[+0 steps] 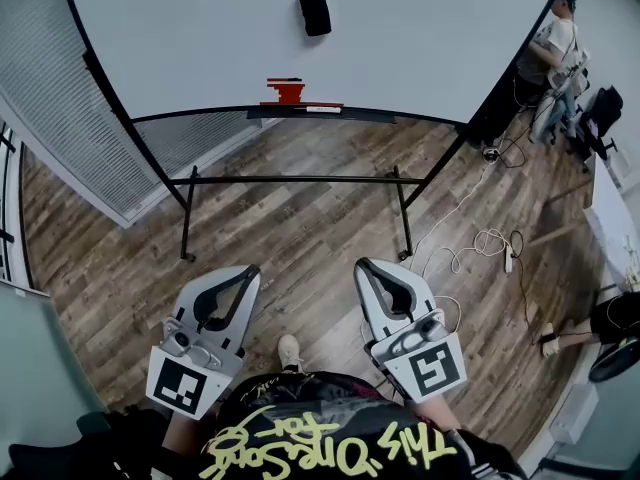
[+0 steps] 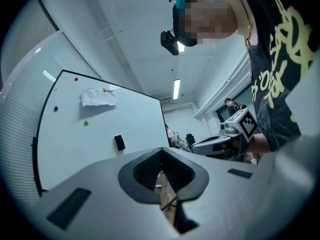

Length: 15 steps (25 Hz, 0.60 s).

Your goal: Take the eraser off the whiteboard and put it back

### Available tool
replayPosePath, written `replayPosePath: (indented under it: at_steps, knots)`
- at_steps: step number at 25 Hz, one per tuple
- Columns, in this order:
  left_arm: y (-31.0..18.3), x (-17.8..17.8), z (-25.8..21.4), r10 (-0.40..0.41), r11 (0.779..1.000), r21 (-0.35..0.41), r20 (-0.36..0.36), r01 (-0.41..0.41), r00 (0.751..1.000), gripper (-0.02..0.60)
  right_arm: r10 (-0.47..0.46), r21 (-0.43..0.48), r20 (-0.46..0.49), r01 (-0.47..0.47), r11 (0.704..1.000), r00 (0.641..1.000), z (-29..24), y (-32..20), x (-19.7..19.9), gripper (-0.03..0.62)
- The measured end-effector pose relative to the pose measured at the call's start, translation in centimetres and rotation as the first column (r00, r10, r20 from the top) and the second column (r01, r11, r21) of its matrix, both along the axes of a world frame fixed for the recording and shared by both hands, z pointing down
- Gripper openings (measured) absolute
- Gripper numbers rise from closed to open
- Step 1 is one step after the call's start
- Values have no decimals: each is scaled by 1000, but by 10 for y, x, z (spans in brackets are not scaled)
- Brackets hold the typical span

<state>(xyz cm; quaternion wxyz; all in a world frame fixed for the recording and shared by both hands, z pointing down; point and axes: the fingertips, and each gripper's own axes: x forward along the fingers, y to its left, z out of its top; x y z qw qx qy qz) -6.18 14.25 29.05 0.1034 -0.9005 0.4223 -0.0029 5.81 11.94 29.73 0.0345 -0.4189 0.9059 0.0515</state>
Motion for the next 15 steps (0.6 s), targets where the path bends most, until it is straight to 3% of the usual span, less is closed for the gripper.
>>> replayPosePath:
  at_steps: [15]
  knots:
    - [-28, -20, 2, 59, 998, 4, -16, -59, 998, 6, 50, -18, -7, -50, 999, 999, 8, -21, -21, 11]
